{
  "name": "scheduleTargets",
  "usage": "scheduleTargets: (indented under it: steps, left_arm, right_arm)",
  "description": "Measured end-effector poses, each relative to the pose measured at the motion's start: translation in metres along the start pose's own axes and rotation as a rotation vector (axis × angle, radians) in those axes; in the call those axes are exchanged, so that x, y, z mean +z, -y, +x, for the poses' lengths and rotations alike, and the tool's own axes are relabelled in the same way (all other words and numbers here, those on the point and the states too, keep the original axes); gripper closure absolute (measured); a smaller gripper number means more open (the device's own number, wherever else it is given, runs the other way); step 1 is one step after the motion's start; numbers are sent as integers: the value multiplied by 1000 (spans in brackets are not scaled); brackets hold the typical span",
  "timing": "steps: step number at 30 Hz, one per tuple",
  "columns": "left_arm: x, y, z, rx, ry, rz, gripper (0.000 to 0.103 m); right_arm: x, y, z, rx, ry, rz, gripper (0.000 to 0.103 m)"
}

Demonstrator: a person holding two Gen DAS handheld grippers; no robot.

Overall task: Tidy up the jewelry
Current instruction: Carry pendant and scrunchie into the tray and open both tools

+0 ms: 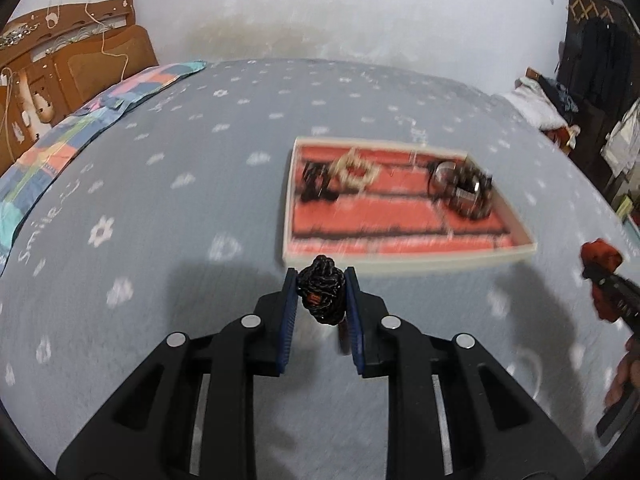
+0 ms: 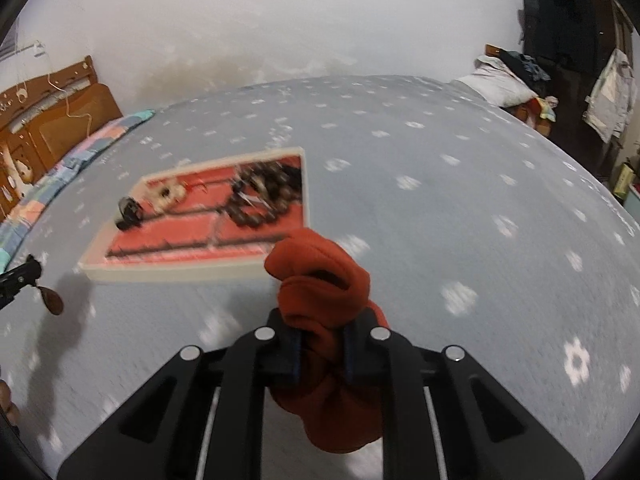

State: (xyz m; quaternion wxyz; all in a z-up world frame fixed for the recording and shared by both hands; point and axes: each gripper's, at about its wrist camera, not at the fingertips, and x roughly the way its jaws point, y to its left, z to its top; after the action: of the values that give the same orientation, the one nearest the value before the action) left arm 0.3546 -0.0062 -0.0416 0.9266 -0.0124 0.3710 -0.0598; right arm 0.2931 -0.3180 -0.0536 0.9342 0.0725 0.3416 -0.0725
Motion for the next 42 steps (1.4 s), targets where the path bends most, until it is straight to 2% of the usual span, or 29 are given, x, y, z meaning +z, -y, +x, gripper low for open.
scheduleTargets:
  steps: [7, 13, 19, 25, 28, 29, 30, 31, 32, 33, 38, 39, 42]
  left_arm:
    - [57, 26, 48, 6, 9, 7, 81]
    - [85, 50, 108, 28, -16, 8, 81]
    - [78, 64, 164, 67, -75, 58, 81]
    - [73, 56, 177, 83, -77, 43, 81]
    - [69, 53, 179, 103, -74, 45, 78]
    - [68, 52, 179, 107, -70, 45, 73]
    - [67, 51, 177, 99, -64, 41, 61]
    - [66, 50, 173, 95, -51, 35, 54]
    - [65, 49, 170, 105, -38, 33, 38]
    - [65, 49, 164, 113, -14, 33, 27]
    - [63, 50, 126, 80, 60, 14, 24]
    - [59, 50, 113, 61, 81, 6, 20]
    - [42, 52, 86, 48, 127, -21, 12]
  right_arm:
    - [52, -40, 40, 52, 3, -25, 88]
    - [70, -62, 89, 60, -31, -47, 88]
    - [60, -65, 136, 56, -76, -55, 88]
    - [48, -59, 153, 57, -102, -38, 87]
    - [49, -62, 156, 52, -121, -49, 80]
    - [49, -63, 157, 55, -125, -53, 76]
    - [49, -64, 156, 59, -120, -58, 69]
    - [49, -65, 153, 58, -110, -67, 62]
    - [49, -65, 151, 54, -105, -70, 47]
    - [48, -66, 148, 53, -93, -72, 41]
    - [47, -63, 123, 78, -29, -70, 31]
    - [45, -60, 113, 75, -2, -59, 25]
    - [33, -51, 85, 44, 68, -36, 20]
